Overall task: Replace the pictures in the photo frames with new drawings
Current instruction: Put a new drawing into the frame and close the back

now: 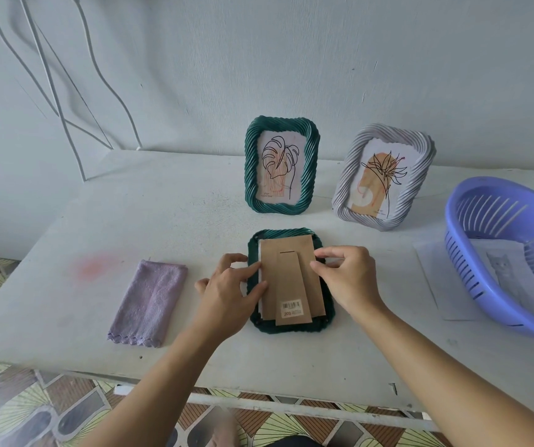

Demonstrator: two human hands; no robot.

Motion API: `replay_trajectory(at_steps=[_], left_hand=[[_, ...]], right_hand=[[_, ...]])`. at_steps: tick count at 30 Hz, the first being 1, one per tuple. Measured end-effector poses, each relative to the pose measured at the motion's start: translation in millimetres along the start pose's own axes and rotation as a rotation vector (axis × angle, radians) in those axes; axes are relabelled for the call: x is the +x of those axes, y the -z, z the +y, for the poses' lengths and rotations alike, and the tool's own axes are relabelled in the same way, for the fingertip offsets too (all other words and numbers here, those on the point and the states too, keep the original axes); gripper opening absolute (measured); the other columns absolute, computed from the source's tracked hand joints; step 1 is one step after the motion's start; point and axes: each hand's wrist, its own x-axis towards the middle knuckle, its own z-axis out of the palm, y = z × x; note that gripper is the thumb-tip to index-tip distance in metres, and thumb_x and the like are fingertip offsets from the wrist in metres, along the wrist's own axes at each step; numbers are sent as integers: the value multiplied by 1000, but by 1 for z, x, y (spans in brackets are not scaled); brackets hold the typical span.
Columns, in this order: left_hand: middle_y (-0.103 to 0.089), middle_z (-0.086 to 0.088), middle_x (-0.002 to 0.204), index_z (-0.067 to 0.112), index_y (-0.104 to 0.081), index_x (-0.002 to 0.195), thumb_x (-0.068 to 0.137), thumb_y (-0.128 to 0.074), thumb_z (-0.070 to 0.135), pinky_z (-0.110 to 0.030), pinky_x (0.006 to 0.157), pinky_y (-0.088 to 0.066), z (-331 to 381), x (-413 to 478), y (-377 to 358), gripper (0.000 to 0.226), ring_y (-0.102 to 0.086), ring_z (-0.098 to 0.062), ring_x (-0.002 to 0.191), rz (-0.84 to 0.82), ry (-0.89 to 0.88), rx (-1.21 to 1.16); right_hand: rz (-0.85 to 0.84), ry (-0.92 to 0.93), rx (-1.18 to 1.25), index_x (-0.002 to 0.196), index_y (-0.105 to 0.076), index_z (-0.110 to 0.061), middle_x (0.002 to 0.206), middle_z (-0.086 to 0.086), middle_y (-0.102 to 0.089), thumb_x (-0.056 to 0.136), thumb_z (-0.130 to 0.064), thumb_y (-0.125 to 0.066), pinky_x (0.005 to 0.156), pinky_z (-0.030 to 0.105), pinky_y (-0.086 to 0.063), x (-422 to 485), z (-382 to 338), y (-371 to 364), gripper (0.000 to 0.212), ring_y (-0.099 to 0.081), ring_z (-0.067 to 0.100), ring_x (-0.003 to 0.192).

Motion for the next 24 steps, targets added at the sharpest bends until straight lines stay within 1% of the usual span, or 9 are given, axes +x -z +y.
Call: replay_trajectory(at_steps=[3,6,8,10,14,17,19,22,24], left_hand=[[-38,15,142,38,-59,135,98,-56,47,-36,94,-21,0,0,-1,39,-43,1,100,-3,5,-4],[-40,17,139,38,-61,133,96,-59,47,-35,92,-21,0,1,-3,38,-42,2,100,9,27,-31],[-41,19,132,38,-62,131,94,-63,47,-35,90,-22,0,1,-3,38,-44,3,101,23,36,-59],[-42,20,126,39,-64,128,92,-65,46,-36,89,-23,0,1,-4,37,-46,3,101,40,41,-82],[-45,21,123,42,-65,124,90,-69,46,-36,88,-25,0,2,-6,35,-50,3,99,64,61,-102],[-46,21,122,43,-66,122,89,-70,47,-35,86,-24,1,3,-7,34,-48,12,94,77,68,-107],[-45,22,121,42,-66,122,88,-70,47,-35,86,-23,1,4,-8,34,-45,18,91,81,72,-107],[-45,22,119,41,-67,121,88,-71,47,-35,85,-23,2,3,-9,34,-45,18,89,94,73,-101],[-46,22,119,41,-68,118,87,-72,47,-35,85,-24,2,2,-9,32,-45,18,88,110,75,-100]], right_hand=[[1,45,-86,99,-79,-14,95,-1,-77,80,-15,-80,77,20,-53,-2,-2,-1,19,-71,10,83],[-3,93,-196,102,-78,-17,90,1,-77,79,-24,-82,77,29,-57,-5,-5,-1,25,-71,17,82],[-7,117,-270,106,-77,-19,91,3,-75,79,-30,-82,73,27,-53,-6,-7,-1,29,-69,20,84],[-17,152,-302,108,-77,-18,91,3,-75,80,-30,-82,71,23,-48,-6,-8,-2,31,-69,21,83],[0,239,-340,104,-78,-15,89,1,-75,82,-28,-80,70,28,-53,-8,-8,-2,25,-69,23,81],[10,256,-364,109,-76,-17,96,1,-76,84,-30,-77,72,26,-50,-8,-8,-2,28,-70,21,84],[7,273,-384,111,-76,-18,98,1,-76,86,-30,-75,74,27,-52,-8,-8,-2,28,-70,22,86],[-27,353,-494,101,-77,-14,102,0,-73,90,-31,-69,74,33,-55,-8,-6,-4,22,-67,23,87],[-54,380,-562,98,-77,-13,111,-1,-66,93,-29,-64,70,31,-51,-9,-4,-6,21,-65,23,92]])
